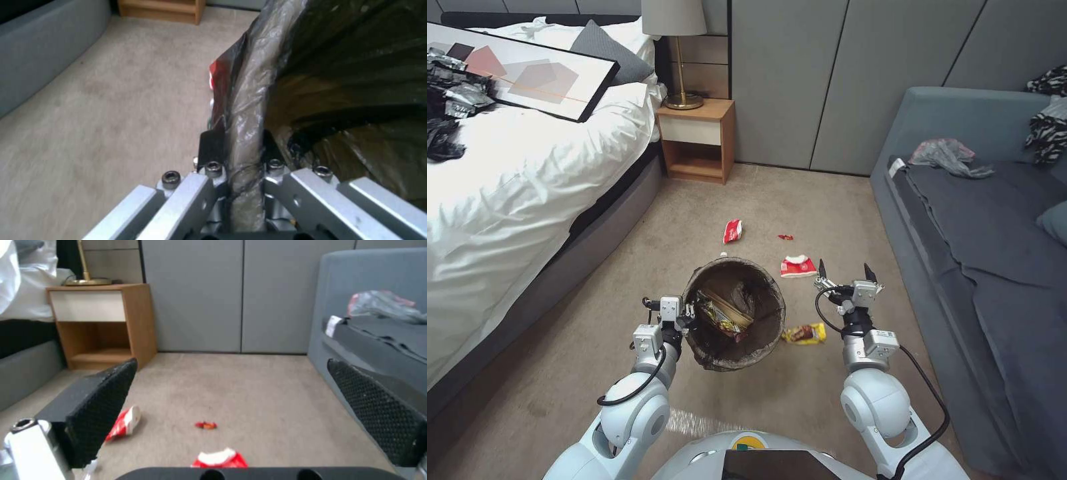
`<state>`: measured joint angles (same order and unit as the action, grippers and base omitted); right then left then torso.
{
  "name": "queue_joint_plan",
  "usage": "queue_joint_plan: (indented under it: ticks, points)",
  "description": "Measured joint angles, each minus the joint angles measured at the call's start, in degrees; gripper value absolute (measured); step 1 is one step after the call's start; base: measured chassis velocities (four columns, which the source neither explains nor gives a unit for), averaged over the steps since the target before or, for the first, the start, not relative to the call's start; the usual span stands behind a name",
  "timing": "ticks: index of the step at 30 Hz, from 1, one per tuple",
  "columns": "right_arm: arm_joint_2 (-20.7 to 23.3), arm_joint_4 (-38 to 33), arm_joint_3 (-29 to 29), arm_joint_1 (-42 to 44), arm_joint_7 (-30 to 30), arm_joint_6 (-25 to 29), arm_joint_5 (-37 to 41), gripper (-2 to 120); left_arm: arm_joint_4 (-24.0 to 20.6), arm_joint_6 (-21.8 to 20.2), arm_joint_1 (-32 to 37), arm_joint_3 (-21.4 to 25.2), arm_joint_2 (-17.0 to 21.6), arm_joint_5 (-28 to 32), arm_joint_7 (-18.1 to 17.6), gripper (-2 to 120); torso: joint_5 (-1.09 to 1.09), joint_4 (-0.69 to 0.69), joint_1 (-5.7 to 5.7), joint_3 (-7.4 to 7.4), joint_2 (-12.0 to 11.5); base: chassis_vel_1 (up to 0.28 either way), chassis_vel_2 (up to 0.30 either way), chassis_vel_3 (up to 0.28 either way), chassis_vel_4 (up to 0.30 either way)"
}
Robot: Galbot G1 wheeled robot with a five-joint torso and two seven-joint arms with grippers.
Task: Pick up the trash bin, then pick up the garbage from the floor and place it into the trash bin.
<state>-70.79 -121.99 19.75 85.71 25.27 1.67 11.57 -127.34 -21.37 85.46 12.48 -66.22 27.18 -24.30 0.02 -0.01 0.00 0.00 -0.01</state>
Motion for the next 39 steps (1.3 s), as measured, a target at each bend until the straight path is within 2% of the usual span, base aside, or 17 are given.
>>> queue_joint_plan:
  ticks: [8,14,25,28,32,34,35,37,39]
  points:
    - [0.0,0.3,-0.1,-0.4,0.6,0.3,-0.2,100,0.0,0.0,-0.1,0.0,-0.2,-0.1,0.0,0,-0.01,0.02,0.01,0.01,0.0,-0.345,0.341,0.349,-0.353]
    - [0.1,0.4,0.0,-0.6,1.0,0.1,-0.2,100,0.1,0.0,-0.3,0.0,-0.2,-0.1,0.0,0,0.00,0.01,0.02,0.02,0.0,-0.198,0.232,0.176,-0.199]
    - [0.7,0.0,0.1,-0.5,1.8,-1.7,1.5,100,0.2,0.0,-0.3,-0.1,-0.2,-0.1,-0.1,0,-0.02,0.01,0.00,-0.01,0.0,0.024,-0.043,-0.039,0.024]
    - [1.7,-0.9,0.5,-0.2,2.5,-3.8,3.4,100,0.2,0.0,-0.2,-0.1,-0.2,-0.1,0.0,0,-0.02,-0.01,0.00,-0.02,0.0,0.000,0.000,0.000,0.000]
    - [4.1,-1.8,1.5,-0.1,2.7,-5.9,6.0,100,0.1,0.0,-0.2,-0.1,-0.2,-0.1,0.0,0,0.00,0.00,0.00,-0.01,0.0,0.000,0.000,0.000,0.000]
    - [7.8,-2.0,2.1,-0.5,2.6,-6.9,8.6,100,0.1,0.0,-0.2,0.0,-0.1,-0.1,0.0,0,-0.01,0.01,0.00,-0.01,0.0,0.000,0.000,0.000,0.000]
    - [7.8,-2.0,2.1,-0.5,2.6,-6.9,8.6,100,0.1,0.0,-0.2,0.0,-0.1,-0.1,0.0,0,-0.01,0.01,0.00,-0.01,0.0,0.000,0.000,0.000,0.000]
    - [15.6,-1.9,2.5,-1.8,1.9,-7.1,13.3,100,-0.1,0.0,-0.1,0.0,0.3,-0.1,0.0,0,-0.01,0.00,0.00,-0.01,0.0,0.000,0.000,0.000,0.000]
    - [17.0,-1.7,2.6,-2.1,1.7,-7.1,14.3,100,-0.1,0.0,0.0,0.0,0.4,-0.1,0.0,0,-0.02,0.00,0.00,-0.01,0.0,0.000,0.000,0.000,0.000]
